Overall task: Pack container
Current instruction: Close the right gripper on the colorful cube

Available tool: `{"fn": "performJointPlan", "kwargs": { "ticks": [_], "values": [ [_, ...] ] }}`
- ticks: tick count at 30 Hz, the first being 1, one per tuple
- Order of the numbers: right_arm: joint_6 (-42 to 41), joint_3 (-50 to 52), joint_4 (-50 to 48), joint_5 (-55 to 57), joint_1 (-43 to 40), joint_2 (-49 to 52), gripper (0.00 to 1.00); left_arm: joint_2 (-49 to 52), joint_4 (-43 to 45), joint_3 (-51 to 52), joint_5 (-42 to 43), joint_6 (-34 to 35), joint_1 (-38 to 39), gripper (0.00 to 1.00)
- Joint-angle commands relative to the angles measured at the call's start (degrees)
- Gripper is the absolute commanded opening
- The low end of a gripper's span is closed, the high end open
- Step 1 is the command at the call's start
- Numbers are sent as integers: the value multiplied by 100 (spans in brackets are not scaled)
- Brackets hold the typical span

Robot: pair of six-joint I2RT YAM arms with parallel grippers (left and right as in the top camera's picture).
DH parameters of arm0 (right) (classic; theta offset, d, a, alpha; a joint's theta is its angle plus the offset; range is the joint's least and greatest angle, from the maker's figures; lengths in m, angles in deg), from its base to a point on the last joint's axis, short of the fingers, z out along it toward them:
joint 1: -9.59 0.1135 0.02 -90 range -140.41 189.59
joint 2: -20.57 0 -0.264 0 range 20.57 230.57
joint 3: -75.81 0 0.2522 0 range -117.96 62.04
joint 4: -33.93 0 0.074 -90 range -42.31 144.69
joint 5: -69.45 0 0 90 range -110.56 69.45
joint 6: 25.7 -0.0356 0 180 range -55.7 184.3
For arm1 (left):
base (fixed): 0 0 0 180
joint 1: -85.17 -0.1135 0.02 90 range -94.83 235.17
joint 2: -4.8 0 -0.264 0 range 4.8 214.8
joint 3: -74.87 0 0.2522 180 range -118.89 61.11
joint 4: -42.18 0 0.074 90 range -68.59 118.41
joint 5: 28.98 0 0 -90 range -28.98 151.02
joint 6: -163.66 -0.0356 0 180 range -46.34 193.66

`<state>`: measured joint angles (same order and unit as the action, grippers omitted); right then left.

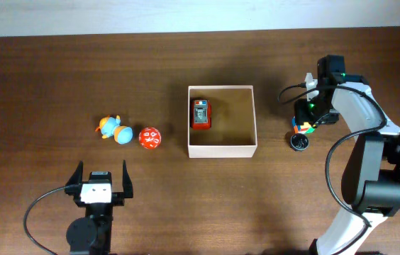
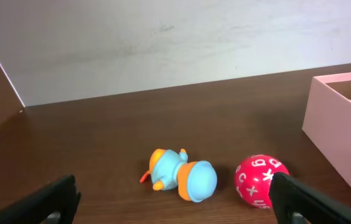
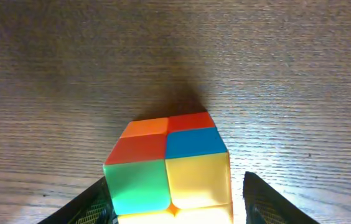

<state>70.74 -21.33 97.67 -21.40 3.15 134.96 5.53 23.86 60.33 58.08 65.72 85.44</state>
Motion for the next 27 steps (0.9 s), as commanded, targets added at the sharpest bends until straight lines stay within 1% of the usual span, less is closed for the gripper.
{"fn": "performJointPlan", "kwargs": {
  "ticks": [1, 6, 13, 27],
  "values": [
    [17, -72, 35, 70, 0, -52, 59, -33, -4, 26, 63, -74, 22, 99],
    [17, 31, -11, -186, 0, -44, 59, -33, -4, 26, 63, -74, 22, 99],
    [-50, 186, -76, -197, 0, -44, 59, -33, -4, 26, 63, -74, 22, 99],
    [-90, 186, -92, -197, 4, -44, 59, -33, -4, 26, 63, -74, 22, 99]
  ]
}}
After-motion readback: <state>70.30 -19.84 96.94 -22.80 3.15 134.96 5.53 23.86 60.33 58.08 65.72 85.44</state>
